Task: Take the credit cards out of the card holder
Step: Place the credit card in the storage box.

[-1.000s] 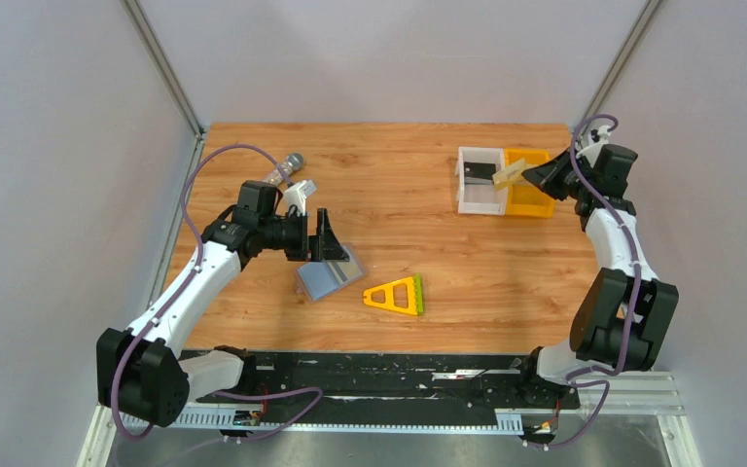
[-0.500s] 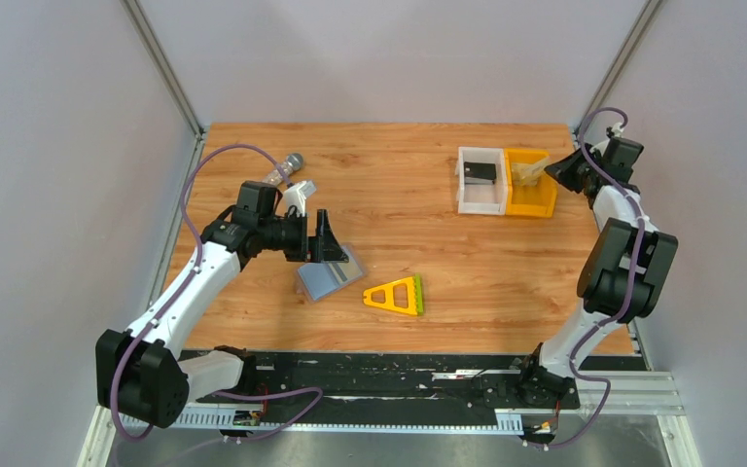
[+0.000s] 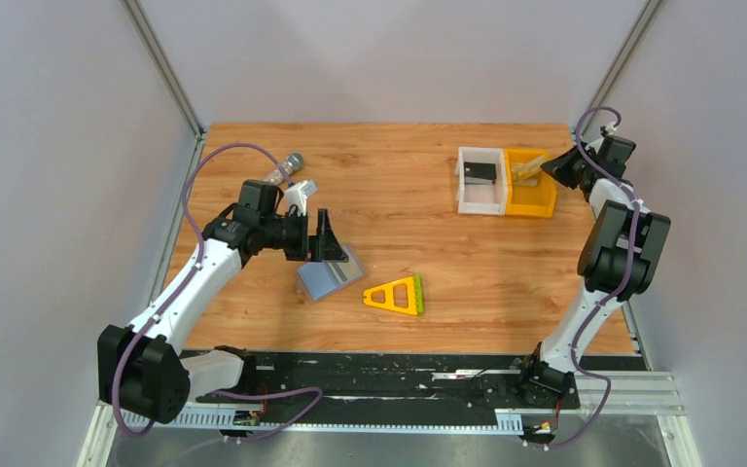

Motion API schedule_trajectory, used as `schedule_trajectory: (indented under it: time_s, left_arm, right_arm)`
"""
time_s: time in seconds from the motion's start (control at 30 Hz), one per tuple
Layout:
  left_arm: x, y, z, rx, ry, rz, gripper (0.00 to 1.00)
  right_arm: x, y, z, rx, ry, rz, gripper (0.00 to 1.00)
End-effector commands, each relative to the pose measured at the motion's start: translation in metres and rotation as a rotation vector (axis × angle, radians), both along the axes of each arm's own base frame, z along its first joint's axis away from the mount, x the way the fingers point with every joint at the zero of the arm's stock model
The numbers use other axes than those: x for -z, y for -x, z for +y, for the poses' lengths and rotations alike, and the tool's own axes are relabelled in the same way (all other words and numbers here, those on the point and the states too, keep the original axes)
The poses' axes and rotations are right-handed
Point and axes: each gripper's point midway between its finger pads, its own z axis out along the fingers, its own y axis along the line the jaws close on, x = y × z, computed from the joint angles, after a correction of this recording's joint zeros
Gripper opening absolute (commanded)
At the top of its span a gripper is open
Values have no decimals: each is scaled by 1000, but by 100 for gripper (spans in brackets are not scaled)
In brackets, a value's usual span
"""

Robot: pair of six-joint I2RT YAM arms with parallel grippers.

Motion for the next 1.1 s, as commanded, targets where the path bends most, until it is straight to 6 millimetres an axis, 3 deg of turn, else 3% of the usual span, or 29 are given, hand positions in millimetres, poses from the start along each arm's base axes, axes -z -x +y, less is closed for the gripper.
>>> schedule_trajectory:
  time_s: [0.0, 0.67, 0.87, 1.07]
  left_arm:
    - [-12, -8, -3, 17, 1, -57, 100]
    - [-11, -8, -3, 14, 5, -49, 100]
    - [-11, -6, -4, 20, 8, -44, 100]
    - [-8, -6, -2, -11, 5, -25, 100]
  right_arm:
    - [-19, -20, -1, -23, -29, -101, 0]
    - [6, -29, 2, 7, -106, -80, 0]
    - [2, -32, 2, -3, -112, -59, 19]
    - [-22, -33, 1, -6, -96, -71, 25]
